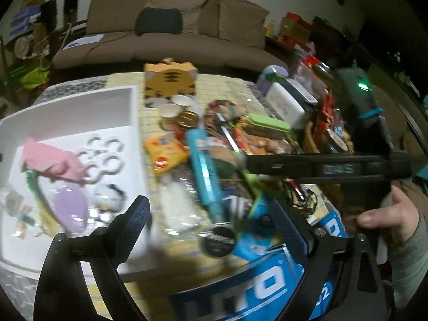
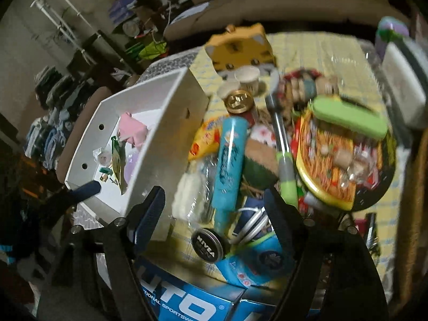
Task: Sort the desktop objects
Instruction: 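Move the right gripper back over the table toward the blue tube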
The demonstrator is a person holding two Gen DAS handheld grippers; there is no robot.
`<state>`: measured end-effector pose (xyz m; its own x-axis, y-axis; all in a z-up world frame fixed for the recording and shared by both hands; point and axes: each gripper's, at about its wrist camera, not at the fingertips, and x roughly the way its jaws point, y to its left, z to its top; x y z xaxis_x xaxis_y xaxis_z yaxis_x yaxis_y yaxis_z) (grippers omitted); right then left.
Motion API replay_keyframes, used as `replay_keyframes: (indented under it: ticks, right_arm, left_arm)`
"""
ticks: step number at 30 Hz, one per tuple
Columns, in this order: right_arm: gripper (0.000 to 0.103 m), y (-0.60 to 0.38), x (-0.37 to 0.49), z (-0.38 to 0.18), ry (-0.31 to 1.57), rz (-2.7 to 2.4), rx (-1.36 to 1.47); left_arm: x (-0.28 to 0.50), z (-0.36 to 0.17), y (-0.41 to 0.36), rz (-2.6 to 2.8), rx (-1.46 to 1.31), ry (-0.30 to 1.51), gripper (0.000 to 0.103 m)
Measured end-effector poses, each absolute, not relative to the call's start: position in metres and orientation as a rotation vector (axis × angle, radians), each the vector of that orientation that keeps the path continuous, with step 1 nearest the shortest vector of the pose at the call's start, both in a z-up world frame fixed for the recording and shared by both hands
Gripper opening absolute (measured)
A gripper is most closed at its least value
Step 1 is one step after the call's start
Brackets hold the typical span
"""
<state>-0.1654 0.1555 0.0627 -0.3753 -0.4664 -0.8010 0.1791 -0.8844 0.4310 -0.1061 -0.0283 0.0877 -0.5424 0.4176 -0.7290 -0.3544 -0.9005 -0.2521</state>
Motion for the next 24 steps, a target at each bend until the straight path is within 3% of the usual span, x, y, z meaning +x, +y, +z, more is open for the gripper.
replay_keyframes:
  ticks: [8, 17, 20, 24]
  right_arm:
    - [0.069, 0.17, -0.18, 0.035, -0.434, -2.243, 1.475]
    - [0.07, 0.138, -0.223, 0.004, -0.364, -2.097, 1.589]
    - [0.094, 0.124, -0.231, -0.005, -0.329, -2.065, 1.601]
    - [0.095, 0.113, -0.237, -0.006, -0.282, -2.068, 1.609]
  left_arm:
    - [-0.105, 0.06, 0.015, 2.468, -1.162, 0.01, 0.094]
    - [-0.112, 0.041, 0.017, 2.443, -1.194, -0.051, 0.094]
    - [-0.111, 0.042, 0.015, 2.439, -1.187, -0.06, 0.094]
    - [-0.113, 0.045, 0.007, 2.419, -1.199, -0.118, 0.094]
